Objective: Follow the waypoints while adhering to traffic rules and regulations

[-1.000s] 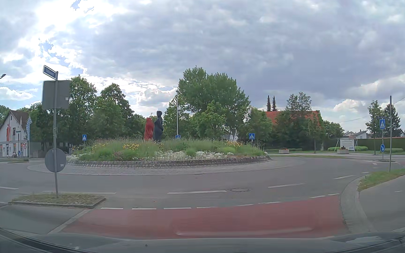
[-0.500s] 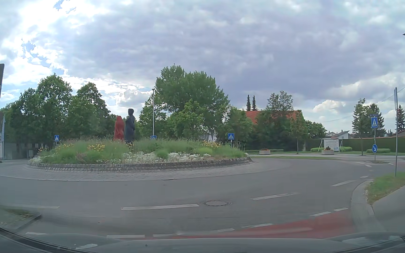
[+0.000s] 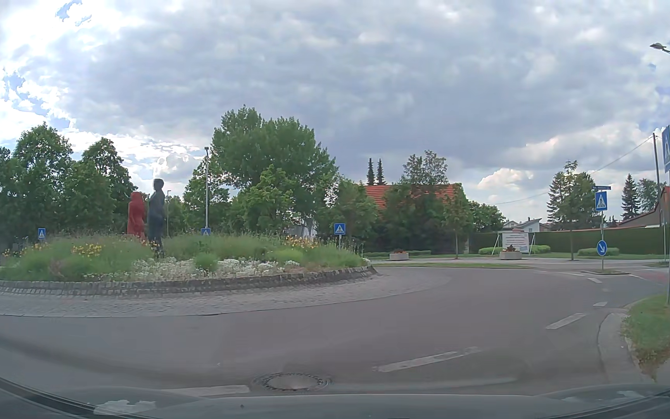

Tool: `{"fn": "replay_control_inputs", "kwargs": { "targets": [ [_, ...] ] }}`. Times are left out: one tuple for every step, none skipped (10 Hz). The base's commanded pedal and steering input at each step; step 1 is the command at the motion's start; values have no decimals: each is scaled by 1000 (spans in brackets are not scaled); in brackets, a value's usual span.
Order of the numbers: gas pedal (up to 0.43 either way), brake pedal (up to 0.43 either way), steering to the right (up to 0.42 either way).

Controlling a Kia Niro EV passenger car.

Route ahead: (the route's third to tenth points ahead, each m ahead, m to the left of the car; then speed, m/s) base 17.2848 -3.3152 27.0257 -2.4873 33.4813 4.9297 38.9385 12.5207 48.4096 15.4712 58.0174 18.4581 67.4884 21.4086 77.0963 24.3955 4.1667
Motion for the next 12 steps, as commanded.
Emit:
{"fn": "replay_control_inputs", "kwargs": {
  "targets": [
    [47, 18, 199],
    [47, 24, 213],
    [59, 18, 228],
    [59, 18, 238],
    [67, 18, 246],
    [67, 18, 251],
    [67, 18, 252],
    [67, 18, 253],
    [67, 18, 252],
    [67, 18, 252],
    [79, 18, 252],
    [87, 18, 252]
  ]
}}
